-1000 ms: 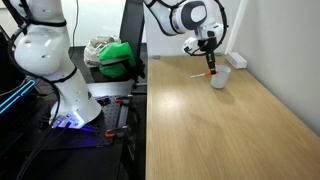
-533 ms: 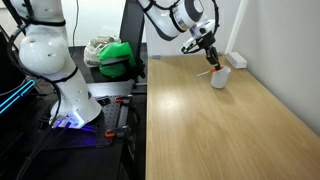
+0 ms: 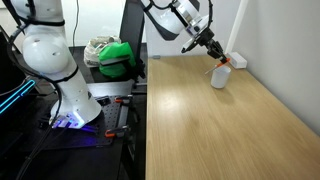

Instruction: Pick the pen on the table and put it in the mug

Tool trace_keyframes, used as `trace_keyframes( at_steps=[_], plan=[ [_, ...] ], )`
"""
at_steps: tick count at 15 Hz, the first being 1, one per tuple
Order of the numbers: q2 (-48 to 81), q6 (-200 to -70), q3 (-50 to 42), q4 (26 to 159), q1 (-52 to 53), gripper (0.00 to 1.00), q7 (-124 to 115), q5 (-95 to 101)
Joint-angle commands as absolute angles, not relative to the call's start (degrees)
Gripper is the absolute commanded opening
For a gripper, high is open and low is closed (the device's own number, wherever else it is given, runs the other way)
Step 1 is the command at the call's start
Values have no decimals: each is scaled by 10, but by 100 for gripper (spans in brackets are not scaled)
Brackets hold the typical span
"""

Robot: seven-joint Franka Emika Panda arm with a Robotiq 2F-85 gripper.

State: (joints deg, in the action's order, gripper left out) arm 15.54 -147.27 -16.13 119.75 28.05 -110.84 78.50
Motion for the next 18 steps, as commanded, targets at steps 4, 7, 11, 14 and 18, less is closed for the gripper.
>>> trace_keyframes(
  at_steps=[4, 7, 11, 14, 18],
  plan=[
    [158, -1344, -23, 1177, 193, 4, -1209, 888],
    [164, -1311, 21, 1167, 166, 4, -1218, 902],
    [159, -1314, 53, 1176, 140, 14, -1195, 892],
    [161, -1314, 59, 1176, 134, 14, -1195, 891],
    [166, -1314, 53, 1173, 130, 4, -1237, 922]
  ],
)
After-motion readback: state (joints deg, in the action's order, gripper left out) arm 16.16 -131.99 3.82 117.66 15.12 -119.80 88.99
